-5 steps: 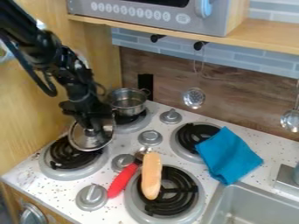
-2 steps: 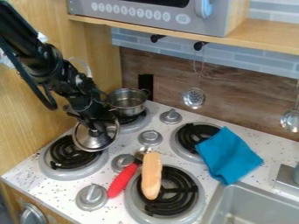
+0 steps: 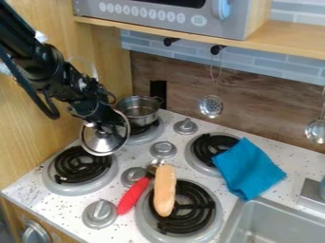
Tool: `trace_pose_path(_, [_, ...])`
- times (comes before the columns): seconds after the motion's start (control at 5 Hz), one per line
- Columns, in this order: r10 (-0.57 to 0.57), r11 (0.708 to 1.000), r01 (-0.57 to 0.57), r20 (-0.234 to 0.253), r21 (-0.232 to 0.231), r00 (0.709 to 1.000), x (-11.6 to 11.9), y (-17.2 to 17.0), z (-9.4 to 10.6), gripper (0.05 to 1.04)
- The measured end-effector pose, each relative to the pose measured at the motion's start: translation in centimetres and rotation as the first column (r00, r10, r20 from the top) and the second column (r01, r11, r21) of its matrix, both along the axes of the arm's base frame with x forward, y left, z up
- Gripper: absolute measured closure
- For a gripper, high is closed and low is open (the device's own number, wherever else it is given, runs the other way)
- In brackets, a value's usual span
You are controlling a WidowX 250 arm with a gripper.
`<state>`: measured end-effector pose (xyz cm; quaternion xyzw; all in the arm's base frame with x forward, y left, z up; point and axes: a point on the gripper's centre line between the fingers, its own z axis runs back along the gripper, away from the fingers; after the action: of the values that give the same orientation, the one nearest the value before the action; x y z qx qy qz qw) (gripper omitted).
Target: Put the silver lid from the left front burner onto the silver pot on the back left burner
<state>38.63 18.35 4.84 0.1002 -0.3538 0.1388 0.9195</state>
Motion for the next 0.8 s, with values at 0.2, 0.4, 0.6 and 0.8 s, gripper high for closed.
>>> trace_pose_path(0.2, [0.006, 1.0, -0.006, 0.012, -0.007, 1.0, 0.3, 0.1, 0.3, 0.767])
trace_pose_path(0.4, [0.006, 1.0, -0.006, 0.061, -0.001, 0.998, 1.8, 0.6, 2.1, 0.767])
trace_pose_path(0.6, [0.016, 1.0, -0.016, 0.067, -0.008, 0.998, 3.0, 1.2, 2.3, 0.767])
trace_pose_path(0.8, [0.024, 1.0, -0.023, 0.072, -0.014, 0.997, 4.4, 1.8, 2.2, 0.767])
